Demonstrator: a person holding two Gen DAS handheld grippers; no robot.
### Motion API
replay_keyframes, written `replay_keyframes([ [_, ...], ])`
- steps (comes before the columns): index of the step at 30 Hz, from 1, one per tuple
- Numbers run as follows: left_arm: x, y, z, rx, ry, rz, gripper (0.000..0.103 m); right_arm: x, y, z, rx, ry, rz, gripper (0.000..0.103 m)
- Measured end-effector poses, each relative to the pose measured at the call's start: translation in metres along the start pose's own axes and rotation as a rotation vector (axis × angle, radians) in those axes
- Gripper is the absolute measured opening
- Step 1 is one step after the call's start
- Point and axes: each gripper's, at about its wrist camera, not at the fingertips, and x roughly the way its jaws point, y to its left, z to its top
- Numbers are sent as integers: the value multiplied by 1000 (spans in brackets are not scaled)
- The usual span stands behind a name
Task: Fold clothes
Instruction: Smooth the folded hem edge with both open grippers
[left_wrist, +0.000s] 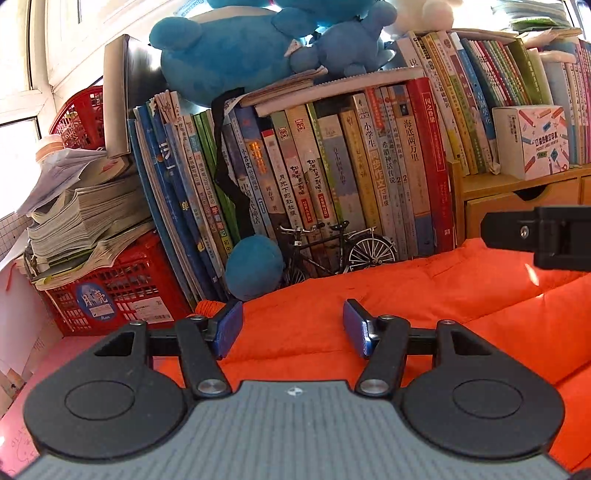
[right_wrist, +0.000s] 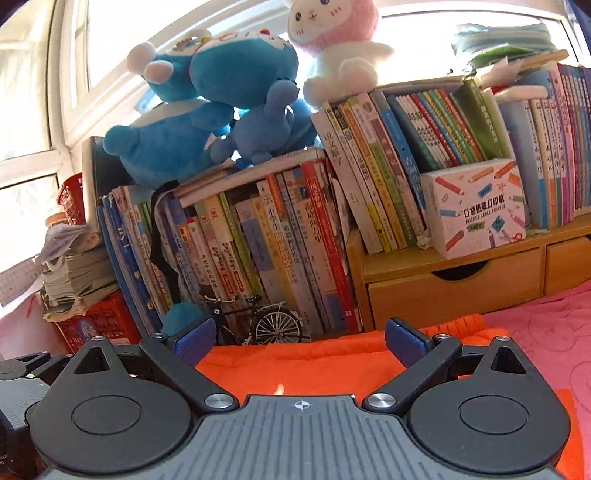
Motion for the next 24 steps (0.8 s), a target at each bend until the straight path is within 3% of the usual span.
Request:
replay_keyframes([
  [4, 16, -19, -13, 136, -49, 114, 64, 29, 2, -31, -97, 57, -108, 100],
  [8, 30, -24, -19, 205, -46, 154, 64, 41, 14, -42, -239, 85, -162, 102],
  [12, 41, -22, -21, 208, -1, 160, 64, 47, 22, -48, -349, 101, -196, 103],
  [24, 55, -15, -27, 175, 65, 152, 68, 57, 22, -54, -443, 133, -264, 102],
])
